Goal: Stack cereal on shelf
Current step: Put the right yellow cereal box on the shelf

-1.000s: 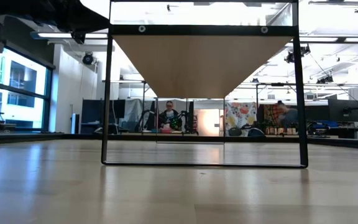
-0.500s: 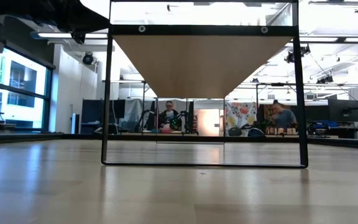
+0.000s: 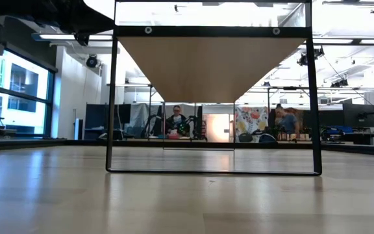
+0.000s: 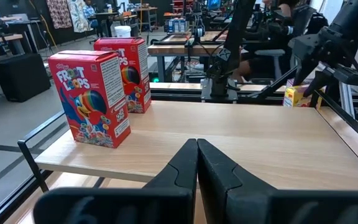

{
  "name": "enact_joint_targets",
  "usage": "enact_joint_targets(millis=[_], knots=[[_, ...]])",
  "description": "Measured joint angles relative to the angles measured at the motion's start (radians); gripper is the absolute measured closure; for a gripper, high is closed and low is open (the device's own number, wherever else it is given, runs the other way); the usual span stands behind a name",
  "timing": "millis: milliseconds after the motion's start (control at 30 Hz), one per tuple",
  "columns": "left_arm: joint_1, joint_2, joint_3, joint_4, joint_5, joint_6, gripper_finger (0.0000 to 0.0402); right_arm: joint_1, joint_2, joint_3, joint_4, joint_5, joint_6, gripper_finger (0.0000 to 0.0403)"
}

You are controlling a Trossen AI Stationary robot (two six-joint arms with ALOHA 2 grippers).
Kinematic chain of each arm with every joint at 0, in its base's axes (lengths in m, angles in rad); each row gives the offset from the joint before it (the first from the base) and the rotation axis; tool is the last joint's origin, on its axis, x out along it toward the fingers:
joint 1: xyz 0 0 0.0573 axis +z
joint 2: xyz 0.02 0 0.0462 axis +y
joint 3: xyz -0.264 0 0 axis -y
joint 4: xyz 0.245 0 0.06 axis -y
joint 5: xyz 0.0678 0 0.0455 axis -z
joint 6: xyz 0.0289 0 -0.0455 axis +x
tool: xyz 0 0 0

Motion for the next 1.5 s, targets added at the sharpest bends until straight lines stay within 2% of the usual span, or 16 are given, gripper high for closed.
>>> enact_joint_targets(millis=[167,433,867,1067,1500], knots=[[0.000,0.000,0.000,0.000,0.000,0.001,0.0398,0.000,0.001,0.000,0.002,0.046,-0.105,0.0249],[0.000,0.000,0.000,0.000,0.000,0.000,0.0398,-0.001,0.002,-0.001,0.017,0.170,-0.156,0.0249],[0.000,0.000,0.000,0.000,0.000,-0.023,0.0398,-0.001,-0.001,0.015,0.007,0.145,-0.204,0.0249],[0.000,0.000,0.000,0.000,0.000,-0.050,0.0398,-0.001,-0.004,0.072,-0.024,0.270,-0.210,0.0249],[0.000,0.000,0.000,0.000,0.000,-0.050,0.0398,-0.007,-0.004,0.079,-0.031,0.277,-0.216,0.0249]])
